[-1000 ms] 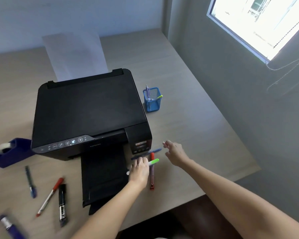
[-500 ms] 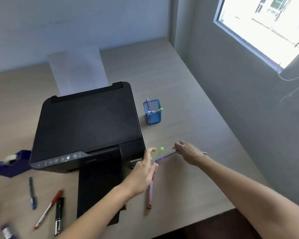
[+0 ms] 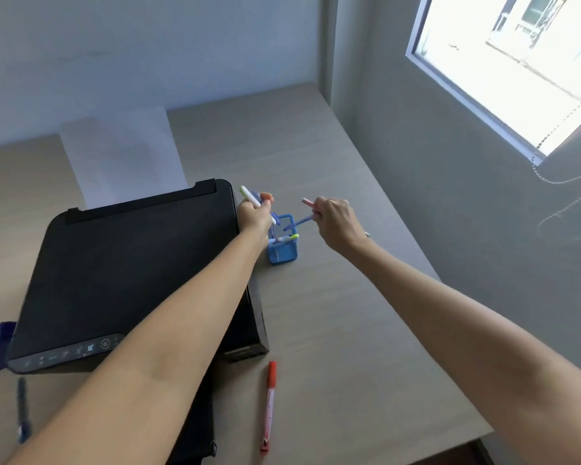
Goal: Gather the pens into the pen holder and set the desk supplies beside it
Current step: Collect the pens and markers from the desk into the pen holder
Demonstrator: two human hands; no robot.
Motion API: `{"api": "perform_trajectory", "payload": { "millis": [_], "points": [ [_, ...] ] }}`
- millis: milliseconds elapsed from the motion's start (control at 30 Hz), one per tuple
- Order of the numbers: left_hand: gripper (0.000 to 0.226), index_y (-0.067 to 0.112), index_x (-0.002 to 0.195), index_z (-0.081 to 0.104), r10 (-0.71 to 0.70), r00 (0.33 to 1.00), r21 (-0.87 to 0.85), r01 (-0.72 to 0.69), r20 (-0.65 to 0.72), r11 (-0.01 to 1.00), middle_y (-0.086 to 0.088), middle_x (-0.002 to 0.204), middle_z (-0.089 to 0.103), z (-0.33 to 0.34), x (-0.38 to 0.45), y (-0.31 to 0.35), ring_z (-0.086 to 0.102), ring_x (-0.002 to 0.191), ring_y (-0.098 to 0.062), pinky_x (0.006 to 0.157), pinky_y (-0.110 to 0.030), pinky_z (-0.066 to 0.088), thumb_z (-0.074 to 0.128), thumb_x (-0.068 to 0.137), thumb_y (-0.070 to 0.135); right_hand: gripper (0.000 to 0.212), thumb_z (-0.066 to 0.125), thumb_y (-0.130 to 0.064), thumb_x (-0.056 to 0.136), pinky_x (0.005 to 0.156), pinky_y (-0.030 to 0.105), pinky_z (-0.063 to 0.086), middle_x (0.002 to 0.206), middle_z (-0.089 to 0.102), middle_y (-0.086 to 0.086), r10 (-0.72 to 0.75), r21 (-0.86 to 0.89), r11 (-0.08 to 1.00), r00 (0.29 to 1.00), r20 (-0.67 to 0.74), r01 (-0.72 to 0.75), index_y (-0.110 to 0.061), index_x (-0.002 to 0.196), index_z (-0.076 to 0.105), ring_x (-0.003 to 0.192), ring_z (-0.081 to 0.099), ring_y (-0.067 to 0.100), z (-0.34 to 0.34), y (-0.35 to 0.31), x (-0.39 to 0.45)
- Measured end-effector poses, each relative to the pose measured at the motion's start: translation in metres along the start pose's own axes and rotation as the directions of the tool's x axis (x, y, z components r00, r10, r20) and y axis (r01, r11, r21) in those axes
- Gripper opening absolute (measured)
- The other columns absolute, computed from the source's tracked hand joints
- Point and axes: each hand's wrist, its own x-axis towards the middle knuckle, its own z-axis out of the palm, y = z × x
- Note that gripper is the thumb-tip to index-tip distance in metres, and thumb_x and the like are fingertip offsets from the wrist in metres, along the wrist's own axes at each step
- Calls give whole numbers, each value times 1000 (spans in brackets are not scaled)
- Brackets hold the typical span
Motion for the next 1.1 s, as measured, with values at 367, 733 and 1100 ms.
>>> {"api": "perform_trajectory", "payload": {
  "millis": [367,733,1100],
  "points": [
    [27,4,111,63,-83,996,294,68,36,953,-6,103,60,7,14,-22,65,78,-10,46,-13,49,61,87,-6,29,41,-16,96,67,32,30,85,60,26,224,362,914,972,-72,-184,2,76,52,78,51,35,27,-11,17],
    [17,7,102,66,227,897,523,-410,378,747,-4,92,71,-64,-111,-16,69,76,-15,70,-10,52,64,85,7,25,49,-21,93,73,36,44,77,61,15,364,521,785,930,47,-334,-1,85,61,75,56,30,46,-32,28],
    [28,-2,101,60,-553,701,825,-564,452,-42,-24,98,67,-101,-178,-109,66,106,-37,86,-39,54,50,97,25,23,55,-19,91,86,37,46,108,53,13,337,424,858,941,-38,-290,-7,111,56,94,59,31,49,-40,-42]
  ]
}}
